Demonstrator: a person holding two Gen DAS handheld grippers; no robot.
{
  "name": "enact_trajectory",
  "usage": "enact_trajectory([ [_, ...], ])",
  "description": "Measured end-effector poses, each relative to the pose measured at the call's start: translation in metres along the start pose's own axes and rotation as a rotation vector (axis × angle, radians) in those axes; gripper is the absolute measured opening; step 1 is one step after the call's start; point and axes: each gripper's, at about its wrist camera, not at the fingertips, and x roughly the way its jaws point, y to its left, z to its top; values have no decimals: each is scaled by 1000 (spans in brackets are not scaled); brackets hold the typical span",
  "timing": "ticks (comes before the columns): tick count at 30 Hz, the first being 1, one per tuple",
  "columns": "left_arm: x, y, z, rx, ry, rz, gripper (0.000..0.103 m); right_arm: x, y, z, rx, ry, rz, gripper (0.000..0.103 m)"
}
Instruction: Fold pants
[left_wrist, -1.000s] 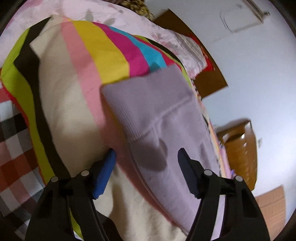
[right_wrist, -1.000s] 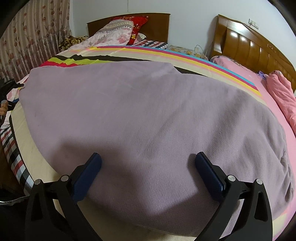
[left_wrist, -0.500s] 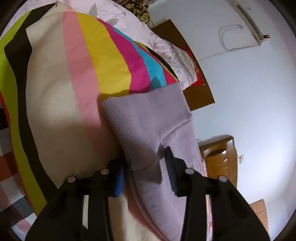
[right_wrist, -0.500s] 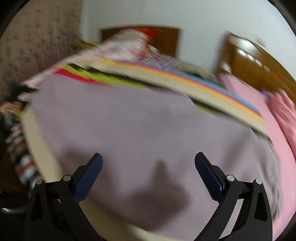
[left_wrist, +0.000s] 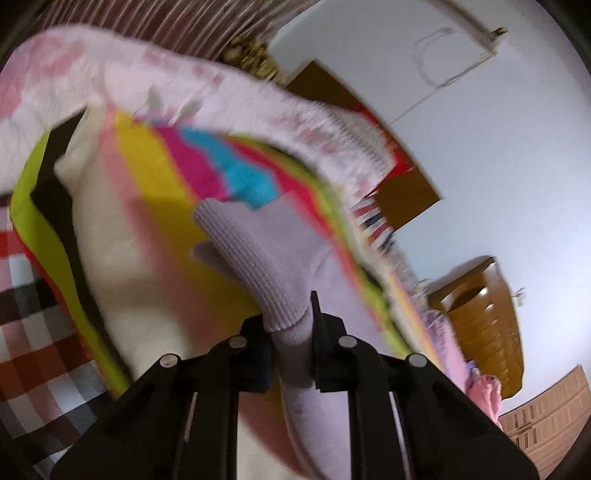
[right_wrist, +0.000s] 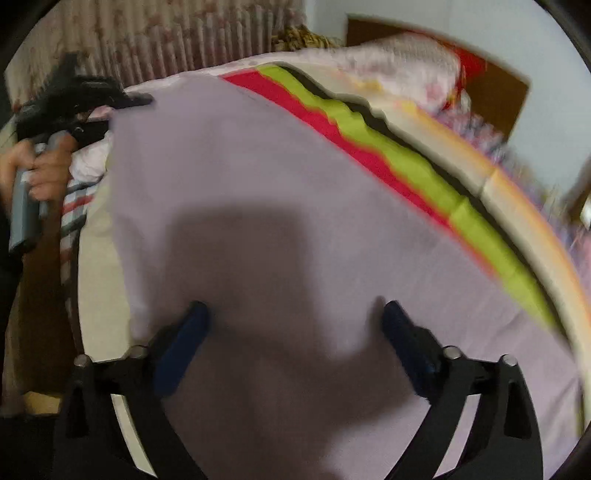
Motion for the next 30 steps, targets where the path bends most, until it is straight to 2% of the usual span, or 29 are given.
enact_trajectory([
  [2,-21,-41,0,87,-60,8,14,-6,3,-2,-12,4,-14,92],
  [3,-30,-60,-3,131,-80,3,14,-19,0,-6,-1,-34,-15,91],
  [5,-43,-99,-12,230,-112,-2,14,-47,-9,-15,53,-127,-12,92],
  [6,-51,-119,-21,292,-130,2,14,-76,-24,-27,123,-214,10,93],
  [8,-62,-169,-43,435,-158,1,15,-112,-48,-46,221,-306,-7,94],
  [11,-65,-236,-92,640,-175,-24,15,-175,-93,-93,364,-421,-121,95],
  [14,-62,-291,-165,880,-158,-71,15,-216,-126,-136,493,-482,-201,95],
  [16,-51,-316,-228,1053,-118,-97,15,-239,-146,-174,596,-509,-244,95],
  [18,-32,-323,-286,1181,-21,-114,15,-250,-157,-204,659,-506,-278,95],
  [20,-4,-316,-345,1292,118,-113,16,-251,-165,-222,699,-488,-289,95],
  [22,24,-301,-389,1399,238,-86,16,-242,-170,-240,745,-455,-288,95],
  [23,32,-292,-402,1443,232,-56,18,-237,-171,-245,761,-435,-287,95],
  [24,30,-288,-406,1475,194,-47,19,-228,-173,-244,766,-422,-283,95],
  [25,29,-285,-404,1477,199,-53,20,-222,-172,-246,770,-413,-277,95],
  [27,27,-284,-387,1421,257,-106,23,-214,-171,-245,778,-406,-263,95],
  [29,17,-281,-364,1341,284,-160,39,-214,-164,-242,773,-416,-244,95],
  [30,8,-279,-350,1302,259,-170,56,-210,-161,-237,762,-419,-225,95],
])
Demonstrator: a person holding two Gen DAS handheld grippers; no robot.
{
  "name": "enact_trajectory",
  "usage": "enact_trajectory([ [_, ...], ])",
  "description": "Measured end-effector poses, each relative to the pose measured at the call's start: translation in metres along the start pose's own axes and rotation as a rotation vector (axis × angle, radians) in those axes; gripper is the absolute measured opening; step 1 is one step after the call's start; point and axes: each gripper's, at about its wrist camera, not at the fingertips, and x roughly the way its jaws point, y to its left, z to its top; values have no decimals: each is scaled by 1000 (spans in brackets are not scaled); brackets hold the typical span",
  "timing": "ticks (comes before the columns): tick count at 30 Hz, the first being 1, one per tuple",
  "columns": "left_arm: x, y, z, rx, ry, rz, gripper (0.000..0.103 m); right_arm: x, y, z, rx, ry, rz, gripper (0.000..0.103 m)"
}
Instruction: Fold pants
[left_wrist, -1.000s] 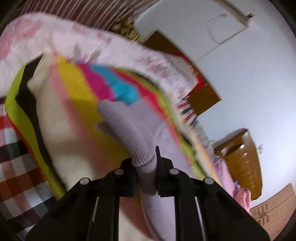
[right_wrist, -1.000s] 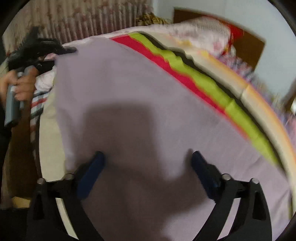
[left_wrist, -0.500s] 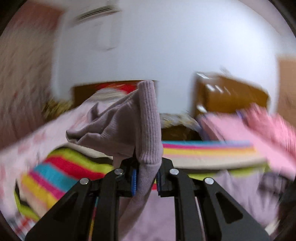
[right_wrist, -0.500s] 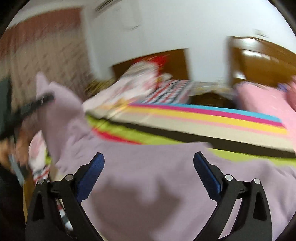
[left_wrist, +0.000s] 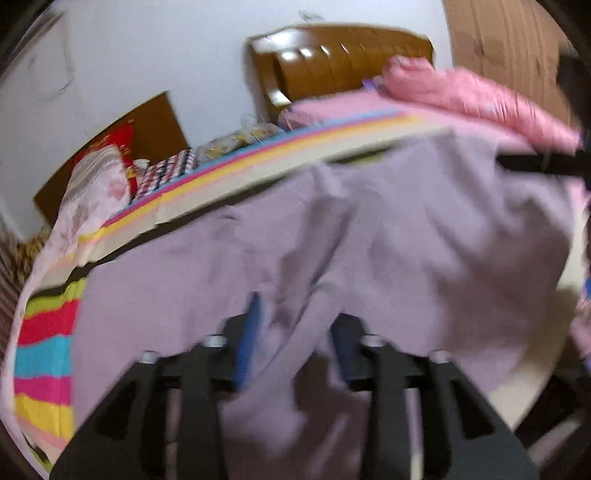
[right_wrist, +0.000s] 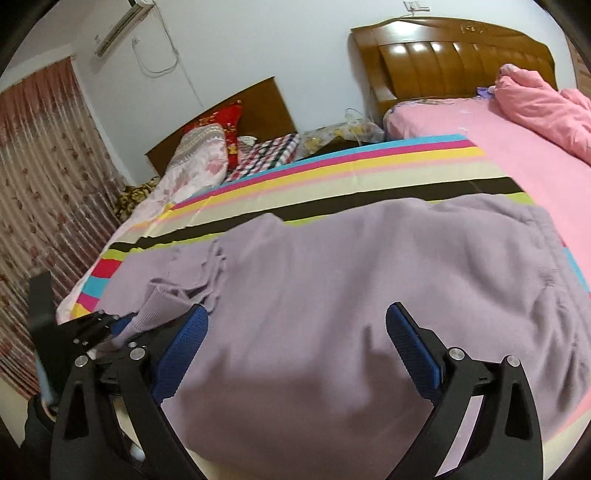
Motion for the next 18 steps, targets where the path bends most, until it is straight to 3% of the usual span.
enact_trajectory([
  [1,-20,12,-1,-50,-58,12,74,4,7,-1,-4,10,30,95],
  [3,-61,42,-12,-168,-178,22,87,6,16,-7,4,48,122,95],
  [5,-84,67,-28,-254,-205,36,87,18,31,-14,22,100,214,93],
  [7,-94,88,-45,-298,-182,142,87,36,45,-20,56,181,322,82],
  [9,-91,103,-62,-305,-123,222,87,58,62,-28,86,283,363,79],
  [12,-79,109,-77,-308,-63,258,87,71,88,-32,-7,324,268,79],
  [14,-68,107,-83,-297,-28,263,87,75,96,-29,0,334,278,77],
  [18,-55,105,-95,-304,-7,268,87,65,105,-9,-84,202,95,72],
])
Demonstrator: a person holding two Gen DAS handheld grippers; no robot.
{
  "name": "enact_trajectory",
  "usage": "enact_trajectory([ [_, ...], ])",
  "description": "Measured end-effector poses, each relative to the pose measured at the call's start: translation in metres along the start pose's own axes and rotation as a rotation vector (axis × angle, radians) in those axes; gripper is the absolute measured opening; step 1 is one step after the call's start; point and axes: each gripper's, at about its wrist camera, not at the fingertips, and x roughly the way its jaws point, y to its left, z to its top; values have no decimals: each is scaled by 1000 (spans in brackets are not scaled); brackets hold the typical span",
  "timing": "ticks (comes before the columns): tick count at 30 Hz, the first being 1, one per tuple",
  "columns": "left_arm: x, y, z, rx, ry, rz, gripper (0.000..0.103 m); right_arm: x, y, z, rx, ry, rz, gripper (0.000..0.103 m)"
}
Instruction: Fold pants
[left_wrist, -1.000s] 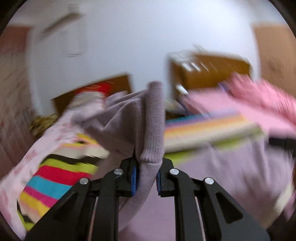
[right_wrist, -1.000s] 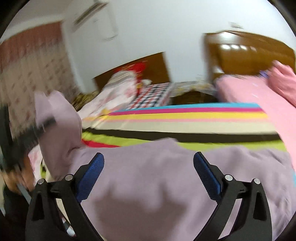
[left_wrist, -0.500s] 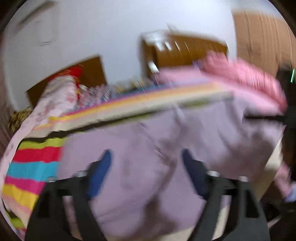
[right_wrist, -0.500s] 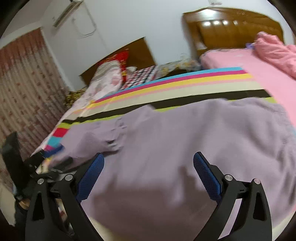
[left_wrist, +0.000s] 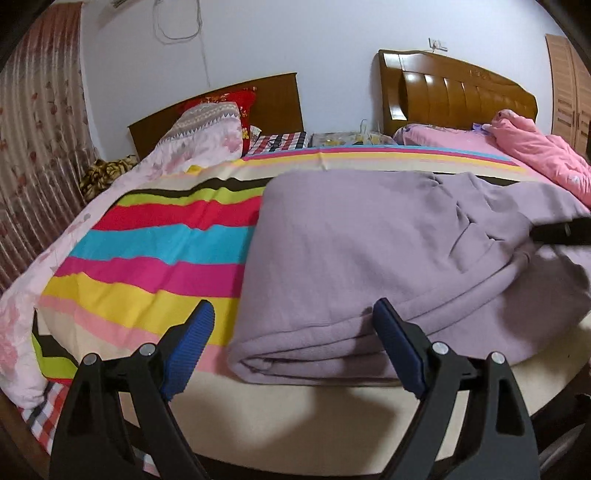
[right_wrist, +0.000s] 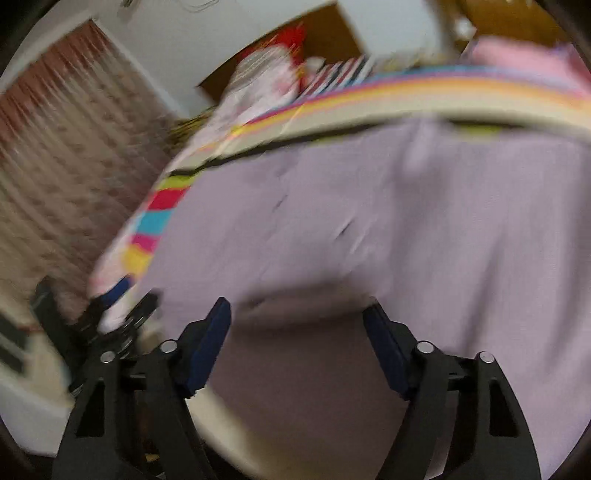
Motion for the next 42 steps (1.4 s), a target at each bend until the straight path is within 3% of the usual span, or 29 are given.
enact_trajectory([
  [4,4,6,-6,-19,-2,-13,89,-18,-3,9,27,-56,56,64],
  [8,-8,-3,-11,42,-44,20,92,-3,-2,-4,75,80,181,60],
  [11,-6,-13,-17,108,-40,51,93,15,-3,-13,89,117,150,59],
  [16,0,-10,-20,72,-19,31,93,18,-3,5,98,55,139,56],
  [18,1,-9,-20,66,-16,25,93,27,-3,12,105,68,140,32],
  [19,0,-9,-20,66,-16,26,93,29,-5,13,109,77,138,10],
  [26,-40,-2,-6,31,-156,37,93,-28,25,22,24,-101,167,9],
  [28,-48,7,-1,-25,-195,23,96,-34,21,20,37,-90,181,9],
  [30,-49,17,2,-80,-205,5,99,-16,3,5,80,-16,148,9],
  [33,-37,22,6,-99,-171,28,99,19,-23,-15,163,91,145,8],
  [35,-24,20,10,-78,-127,59,99,19,-29,-15,184,81,171,7],
  [39,20,4,8,31,39,121,99,13,-19,-8,127,77,155,7],
  [40,24,2,5,33,60,122,100,12,-18,-9,116,87,149,16],
  [42,25,6,6,-11,80,111,100,3,-20,-12,117,88,133,25],
])
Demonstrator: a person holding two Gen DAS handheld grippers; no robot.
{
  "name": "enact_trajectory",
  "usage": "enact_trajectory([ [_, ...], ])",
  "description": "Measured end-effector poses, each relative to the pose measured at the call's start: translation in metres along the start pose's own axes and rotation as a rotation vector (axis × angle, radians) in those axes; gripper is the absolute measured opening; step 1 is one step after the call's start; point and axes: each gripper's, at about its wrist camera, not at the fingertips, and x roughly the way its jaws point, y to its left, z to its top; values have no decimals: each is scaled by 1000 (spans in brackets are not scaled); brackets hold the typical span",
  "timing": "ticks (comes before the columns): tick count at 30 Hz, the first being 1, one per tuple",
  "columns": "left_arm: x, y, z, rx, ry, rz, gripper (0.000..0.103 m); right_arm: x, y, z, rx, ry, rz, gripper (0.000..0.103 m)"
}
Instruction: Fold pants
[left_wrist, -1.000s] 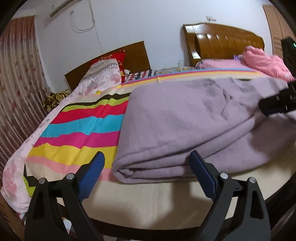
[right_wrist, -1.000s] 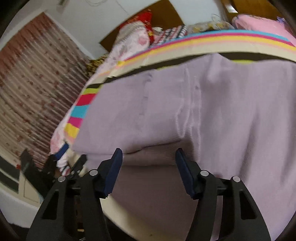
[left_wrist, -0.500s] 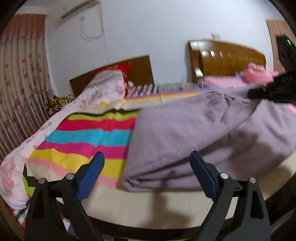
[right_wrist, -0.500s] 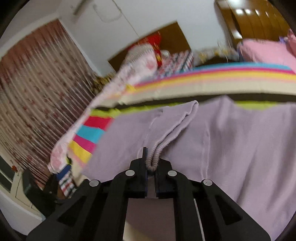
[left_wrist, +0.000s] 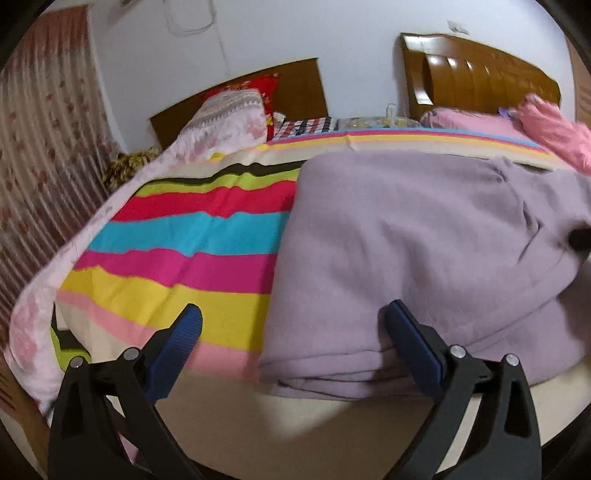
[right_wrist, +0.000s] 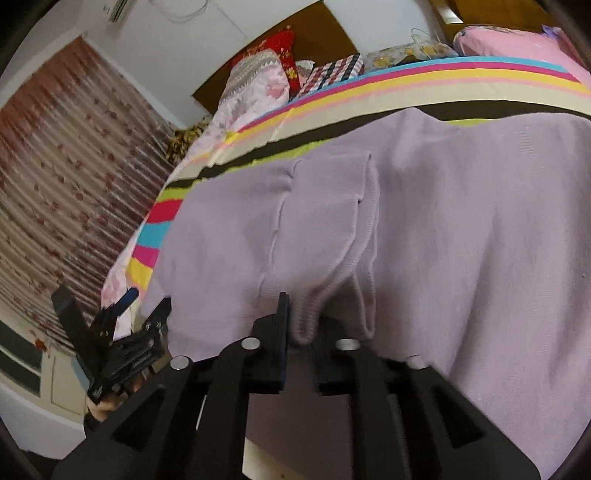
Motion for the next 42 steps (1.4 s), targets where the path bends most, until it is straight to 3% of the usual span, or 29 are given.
enact_trajectory([
  [1,1,1,-1,-12,10,-10,100,-6,-2,-1,9,-11,-3,40],
  [2,3,4,-1,-23,22,-23,100,-15,-4,-2,18,-33,-21,63],
  [4,6,8,-2,-41,37,-45,102,-23,-4,-2,-7,-64,-65,76],
  [9,6,7,-4,-49,41,-36,102,7,2,-1,-47,69,-40,77],
  [13,8,5,-2,-32,42,-21,102,18,27,-2,-155,120,-128,77],
  [20,9,10,-4,-69,41,-53,102,8,5,5,-1,131,1,62],
  [23,10,10,-4,-68,40,-55,102,1,-7,8,14,115,-79,55],
  [30,10,10,-5,-71,38,-54,102,-4,5,-6,-4,185,-50,62],
  [35,10,10,-5,-70,38,-53,102,9,19,1,-22,175,-74,64],
  [38,10,10,-5,-73,38,-55,102,26,27,13,-20,158,-50,77],
  [40,9,10,-5,-75,38,-57,102,32,30,18,-10,144,-51,78],
  [42,9,9,-6,-78,40,-60,102,32,33,21,5,125,1,78],
])
